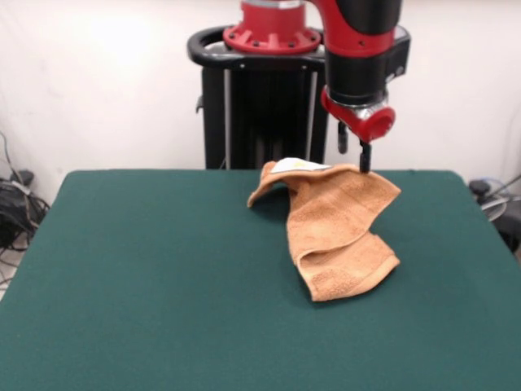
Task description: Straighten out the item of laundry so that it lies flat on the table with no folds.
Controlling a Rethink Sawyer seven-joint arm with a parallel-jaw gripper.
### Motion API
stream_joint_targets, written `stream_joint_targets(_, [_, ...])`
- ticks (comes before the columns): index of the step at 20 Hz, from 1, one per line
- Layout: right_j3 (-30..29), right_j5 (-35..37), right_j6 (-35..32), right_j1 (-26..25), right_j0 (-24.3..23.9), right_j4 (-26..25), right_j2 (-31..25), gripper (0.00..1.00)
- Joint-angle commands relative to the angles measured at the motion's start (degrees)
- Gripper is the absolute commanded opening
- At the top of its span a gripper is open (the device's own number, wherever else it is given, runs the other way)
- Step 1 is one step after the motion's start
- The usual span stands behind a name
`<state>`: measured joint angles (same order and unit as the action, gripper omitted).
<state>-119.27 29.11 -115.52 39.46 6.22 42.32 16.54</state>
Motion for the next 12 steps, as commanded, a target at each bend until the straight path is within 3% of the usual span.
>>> stream_joint_targets(1, [-0.3, -0.8, -17.7, -2.0, 0.9, 2.9, -3.5, 1.00])
stream_joint_targets(12, [-2.8, -6.0, -16.9, -2.6, 1.1, 5.0, -5.8, 1.00])
